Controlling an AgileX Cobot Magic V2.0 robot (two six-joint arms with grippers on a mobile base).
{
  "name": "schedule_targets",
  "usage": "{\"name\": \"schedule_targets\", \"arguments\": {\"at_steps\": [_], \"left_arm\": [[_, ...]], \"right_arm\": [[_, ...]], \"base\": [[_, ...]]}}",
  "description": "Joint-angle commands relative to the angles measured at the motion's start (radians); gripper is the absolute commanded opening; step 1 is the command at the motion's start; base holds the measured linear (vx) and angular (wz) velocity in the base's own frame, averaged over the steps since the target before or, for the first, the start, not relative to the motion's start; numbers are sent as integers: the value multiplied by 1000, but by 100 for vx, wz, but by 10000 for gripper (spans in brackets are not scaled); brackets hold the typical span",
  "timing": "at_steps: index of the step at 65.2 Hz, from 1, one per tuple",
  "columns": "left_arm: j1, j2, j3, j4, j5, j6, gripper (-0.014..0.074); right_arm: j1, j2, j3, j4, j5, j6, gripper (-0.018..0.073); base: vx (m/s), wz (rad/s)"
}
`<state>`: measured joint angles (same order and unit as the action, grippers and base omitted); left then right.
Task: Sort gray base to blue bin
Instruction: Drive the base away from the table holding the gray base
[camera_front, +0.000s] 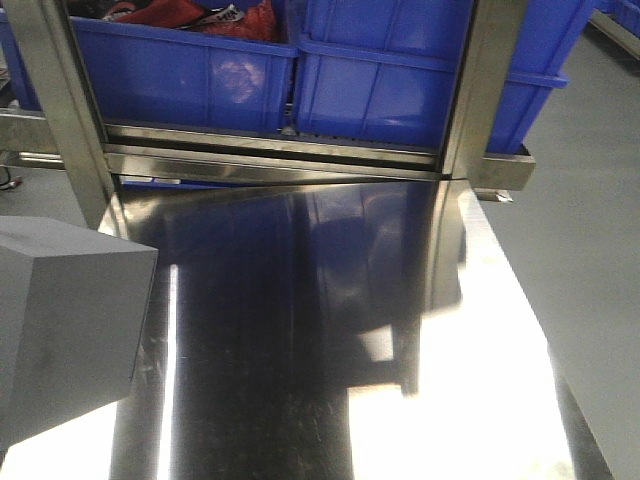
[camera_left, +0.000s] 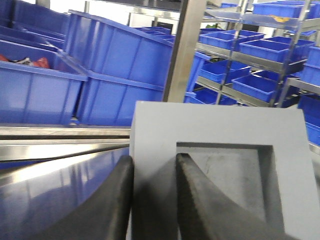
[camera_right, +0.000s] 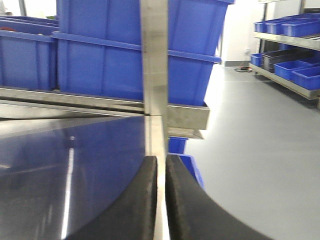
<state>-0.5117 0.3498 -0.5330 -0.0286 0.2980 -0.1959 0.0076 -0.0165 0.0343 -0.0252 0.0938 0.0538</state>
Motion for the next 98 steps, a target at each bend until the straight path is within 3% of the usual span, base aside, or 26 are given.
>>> {"name": "schedule_targets", "arguments": {"at_steps": [1,98], "left_arm": [[-2,5,-31,-6,-105,-4,-3],[-2,4,-31,-6,-105,-4,-3]], "right_arm": [[-4,-9,-4,-6,-78,-7,-4],[-4,-9,-4,-6,-78,-7,-4]], "base": [[-4,-15],[-4,-55]]}}
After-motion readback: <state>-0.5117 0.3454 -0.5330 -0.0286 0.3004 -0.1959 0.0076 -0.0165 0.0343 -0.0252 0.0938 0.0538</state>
